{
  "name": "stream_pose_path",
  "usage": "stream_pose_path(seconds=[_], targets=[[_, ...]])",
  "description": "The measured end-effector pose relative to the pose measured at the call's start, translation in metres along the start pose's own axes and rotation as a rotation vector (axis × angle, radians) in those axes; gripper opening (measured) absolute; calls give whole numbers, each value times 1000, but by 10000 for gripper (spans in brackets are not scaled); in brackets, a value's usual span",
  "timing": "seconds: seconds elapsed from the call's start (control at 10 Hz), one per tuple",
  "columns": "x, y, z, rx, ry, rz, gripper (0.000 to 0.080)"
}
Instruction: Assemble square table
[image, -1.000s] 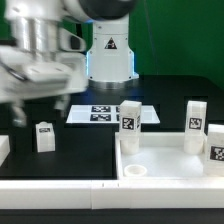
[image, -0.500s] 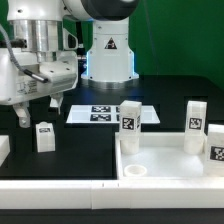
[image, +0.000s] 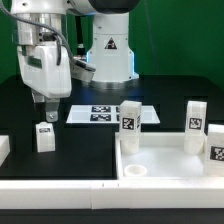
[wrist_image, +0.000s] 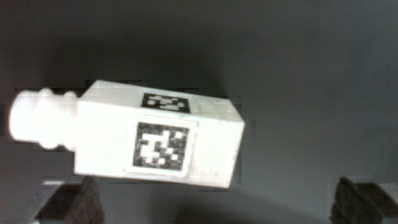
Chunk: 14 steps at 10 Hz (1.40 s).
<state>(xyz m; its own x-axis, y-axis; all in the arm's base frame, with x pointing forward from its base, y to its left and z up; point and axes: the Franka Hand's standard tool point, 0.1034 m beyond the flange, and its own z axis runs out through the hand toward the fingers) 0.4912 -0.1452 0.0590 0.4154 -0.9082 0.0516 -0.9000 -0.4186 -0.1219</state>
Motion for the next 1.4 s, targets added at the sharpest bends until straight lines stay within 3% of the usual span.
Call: stream_pose_path(seconds=[0.3, 0.4, 0.5, 0.6, 0.7, 0.9, 1.2, 1.4], targets=[[-2, -10, 0, -24, 4, -433, 649], [0, -14, -1, -15, -1, -564, 649], [-5, -20, -1, -16, -10, -679, 649], [-20, -27, 2, -35, -25, -807, 649], [-20, -28, 3, -37, -25, -863, 649], [-15, -25, 2, -48, -22, -990, 649], [1, -25, 8, -102, -43, -1469, 649], [4, -25, 9, -109, -62, -1529, 649]])
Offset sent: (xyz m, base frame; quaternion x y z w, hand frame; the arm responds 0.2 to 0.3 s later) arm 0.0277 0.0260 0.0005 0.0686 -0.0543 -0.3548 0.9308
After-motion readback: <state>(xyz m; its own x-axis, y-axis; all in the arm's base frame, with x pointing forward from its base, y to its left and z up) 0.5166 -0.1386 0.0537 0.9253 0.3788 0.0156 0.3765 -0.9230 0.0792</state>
